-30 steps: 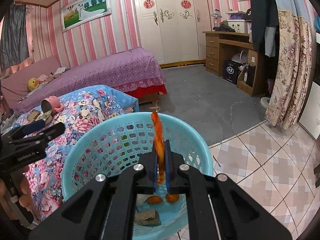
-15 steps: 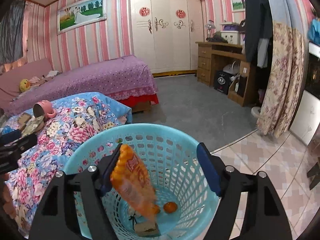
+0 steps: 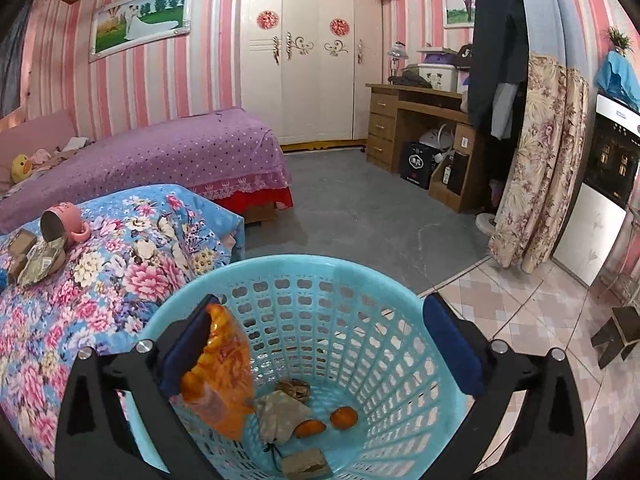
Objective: Collect trash
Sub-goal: 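Move both tools back over the bed toward the crumpled brown paper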
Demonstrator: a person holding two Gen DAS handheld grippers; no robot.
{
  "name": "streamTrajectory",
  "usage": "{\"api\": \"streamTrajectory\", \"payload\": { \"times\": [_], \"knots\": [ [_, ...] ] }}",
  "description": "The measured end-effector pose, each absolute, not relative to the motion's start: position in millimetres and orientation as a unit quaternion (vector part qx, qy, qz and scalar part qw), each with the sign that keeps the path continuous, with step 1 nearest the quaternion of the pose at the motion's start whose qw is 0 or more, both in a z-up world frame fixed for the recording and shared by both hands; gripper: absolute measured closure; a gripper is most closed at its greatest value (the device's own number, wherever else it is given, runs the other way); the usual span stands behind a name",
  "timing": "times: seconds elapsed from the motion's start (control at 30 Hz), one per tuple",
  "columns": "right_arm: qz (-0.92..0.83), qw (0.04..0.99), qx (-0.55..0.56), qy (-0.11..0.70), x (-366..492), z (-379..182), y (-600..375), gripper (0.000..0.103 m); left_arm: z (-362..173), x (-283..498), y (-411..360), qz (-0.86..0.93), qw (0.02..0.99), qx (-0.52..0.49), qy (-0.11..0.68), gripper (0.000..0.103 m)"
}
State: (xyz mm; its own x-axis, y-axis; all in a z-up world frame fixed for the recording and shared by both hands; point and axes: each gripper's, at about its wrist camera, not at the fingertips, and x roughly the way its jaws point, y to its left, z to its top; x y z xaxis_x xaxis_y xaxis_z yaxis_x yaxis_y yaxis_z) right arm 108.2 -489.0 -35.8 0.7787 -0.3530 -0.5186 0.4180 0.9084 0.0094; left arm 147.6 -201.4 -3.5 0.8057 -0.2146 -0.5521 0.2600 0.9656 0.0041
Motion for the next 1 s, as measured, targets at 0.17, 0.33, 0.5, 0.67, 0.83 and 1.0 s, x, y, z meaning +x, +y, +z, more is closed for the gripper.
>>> {"api": "streamTrajectory", "payload": {
  "times": [0.17, 0.33, 0.5, 0.67, 0.83, 1.0],
  "knots": [
    [-0.185, 0.940, 0.106, 0.266, 114, -38, -483, 0.004, 0, 151, -169, -0.101, 0.953, 0.047, 0.282, 0.006],
    [-0.173, 0.935, 0.123, 0.284, 120, -44, -479, 0.004, 0, 155, -129, -0.074, 0.956, 0.052, 0.278, 0.006],
    [-0.192, 0.928, 0.121, 0.294, 114, -40, -483, 0.004, -8, 159, -98, -0.055, 0.957, 0.043, 0.282, 0.006],
    [-0.188, 0.923, 0.161, 0.294, 106, -35, -491, 0.004, -16, 167, -70, -0.051, 0.953, 0.013, 0.299, 0.006],
    [-0.196, 0.926, 0.147, 0.289, 108, -36, -479, 0.004, -18, 170, -52, -0.045, 0.952, 0.006, 0.302, 0.006],
    [-0.101, 0.920, 0.236, 0.296, 124, -52, -471, 0.004, -17, 170, -40, -0.040, 0.954, 0.011, 0.298, 0.006]
  ]
}}
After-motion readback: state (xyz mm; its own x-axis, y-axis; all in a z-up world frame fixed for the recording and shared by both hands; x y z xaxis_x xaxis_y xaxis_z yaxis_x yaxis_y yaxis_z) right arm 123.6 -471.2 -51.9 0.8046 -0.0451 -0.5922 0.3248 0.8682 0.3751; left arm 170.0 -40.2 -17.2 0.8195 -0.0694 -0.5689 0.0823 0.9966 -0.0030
